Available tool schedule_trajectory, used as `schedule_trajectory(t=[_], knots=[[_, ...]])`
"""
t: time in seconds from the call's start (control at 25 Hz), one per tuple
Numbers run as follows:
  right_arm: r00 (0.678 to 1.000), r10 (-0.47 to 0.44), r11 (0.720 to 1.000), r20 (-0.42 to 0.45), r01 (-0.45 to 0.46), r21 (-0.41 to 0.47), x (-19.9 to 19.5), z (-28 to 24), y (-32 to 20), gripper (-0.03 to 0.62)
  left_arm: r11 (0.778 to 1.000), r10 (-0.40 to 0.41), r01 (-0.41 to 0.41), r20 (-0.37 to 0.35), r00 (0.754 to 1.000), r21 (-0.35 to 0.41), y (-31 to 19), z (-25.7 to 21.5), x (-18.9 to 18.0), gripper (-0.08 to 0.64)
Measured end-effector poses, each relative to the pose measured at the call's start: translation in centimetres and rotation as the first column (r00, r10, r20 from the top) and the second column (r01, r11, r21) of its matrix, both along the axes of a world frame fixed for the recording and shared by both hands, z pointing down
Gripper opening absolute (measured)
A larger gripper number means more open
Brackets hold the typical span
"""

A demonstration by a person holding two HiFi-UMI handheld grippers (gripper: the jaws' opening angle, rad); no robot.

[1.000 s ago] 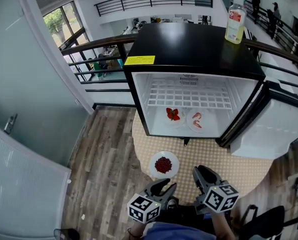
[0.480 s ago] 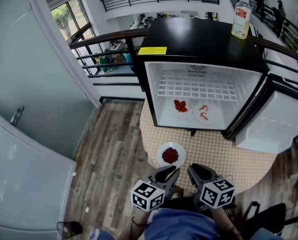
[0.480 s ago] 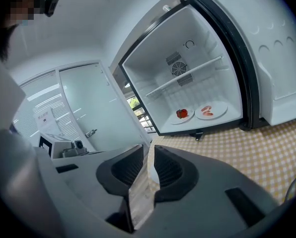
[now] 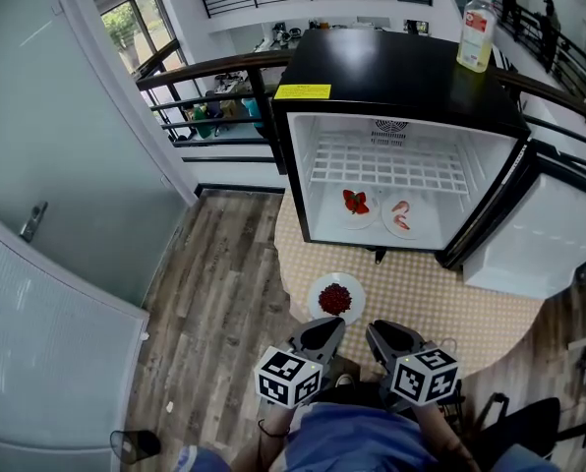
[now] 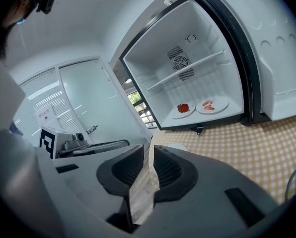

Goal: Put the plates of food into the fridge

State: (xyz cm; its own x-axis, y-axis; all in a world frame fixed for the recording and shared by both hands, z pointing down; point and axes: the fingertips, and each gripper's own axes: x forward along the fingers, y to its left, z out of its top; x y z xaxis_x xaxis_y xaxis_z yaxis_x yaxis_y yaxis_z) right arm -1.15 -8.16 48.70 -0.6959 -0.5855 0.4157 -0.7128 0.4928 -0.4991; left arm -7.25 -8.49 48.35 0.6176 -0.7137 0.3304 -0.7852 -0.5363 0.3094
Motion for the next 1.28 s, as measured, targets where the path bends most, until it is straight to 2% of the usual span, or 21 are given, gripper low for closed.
schedule_trajectory(t=[0.56,0.84,1.12,1.28], knots=[[1.0,0.008,0.999,-0.01,-0.008,-0.044,0.8,1.5,0.2,0.074,1.0,-0.008,0.008,0.024,1.0,-0.029,-0.4,1.6,0.0,0.02],[1.0,0.013,0.992,-0.024,-0.016,-0.122,1.2,4.3,-1.1,0.074,0.997,-0.03,0.031,0.025,0.999,-0.068,-1.1,3.7,-2.0,0.02],[0.995,-0.033,0.984,-0.094,0.016,-0.178,0.6,9.0,-4.9,0.075,0.984,-0.043,0.062,0.115,0.992,-0.17,-3.1,9.9,-6.4,0.027],[0.991,-0.04,0.972,-0.126,0.009,-0.236,0.4,12.7,-6.6,0.075,0.968,-0.019,0.05,0.129,0.991,-0.245,-4.1,13.0,-7.2,0.121]])
